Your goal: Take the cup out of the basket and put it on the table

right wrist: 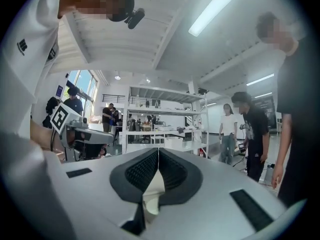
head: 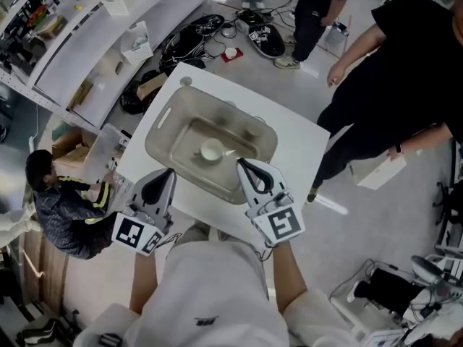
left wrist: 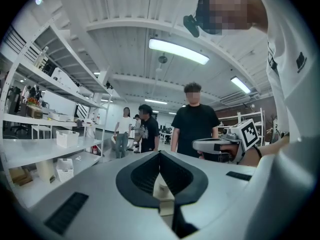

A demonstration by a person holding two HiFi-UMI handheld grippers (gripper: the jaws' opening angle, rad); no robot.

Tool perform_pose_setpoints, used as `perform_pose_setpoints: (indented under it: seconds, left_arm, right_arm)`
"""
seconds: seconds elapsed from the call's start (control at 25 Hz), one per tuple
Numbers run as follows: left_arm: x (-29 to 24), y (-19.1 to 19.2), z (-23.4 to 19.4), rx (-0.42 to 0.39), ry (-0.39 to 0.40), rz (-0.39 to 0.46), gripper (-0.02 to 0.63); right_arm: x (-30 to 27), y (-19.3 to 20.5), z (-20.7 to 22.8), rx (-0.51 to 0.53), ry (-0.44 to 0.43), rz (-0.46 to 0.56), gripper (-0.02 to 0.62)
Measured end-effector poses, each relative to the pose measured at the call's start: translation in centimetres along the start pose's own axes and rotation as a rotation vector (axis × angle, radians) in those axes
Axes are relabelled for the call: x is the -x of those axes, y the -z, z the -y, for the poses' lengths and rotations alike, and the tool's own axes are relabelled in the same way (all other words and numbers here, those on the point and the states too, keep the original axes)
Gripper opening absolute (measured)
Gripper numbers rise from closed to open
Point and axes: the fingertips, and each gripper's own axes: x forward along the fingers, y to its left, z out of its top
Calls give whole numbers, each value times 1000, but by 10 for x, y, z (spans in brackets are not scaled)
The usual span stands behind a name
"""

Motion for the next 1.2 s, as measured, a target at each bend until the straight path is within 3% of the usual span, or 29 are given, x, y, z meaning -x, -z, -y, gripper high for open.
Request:
perform_pose_setpoints:
  seconds: [0.24,0.36,0.56,0.88,1.2]
  left_arm:
    - [-1,-6,-39,28,15,13,11]
    - [-3,-6,-48,38,22,17,10]
    - [-3,1,-56,49,28,22,11]
    - [5,4,-85,78,10,19,11]
    - [6,10,-94,91,6,17,11]
  right_arm:
    - [-48,21,1,192,-70,-242,17]
    - [-70,40,2,291,-128,-350,166]
    - [-100,81,4,443,-241,-483,233]
    - [-142,137,-8,555,-413,-665,280]
    - [-155,175,-16,596,-515,-764,325]
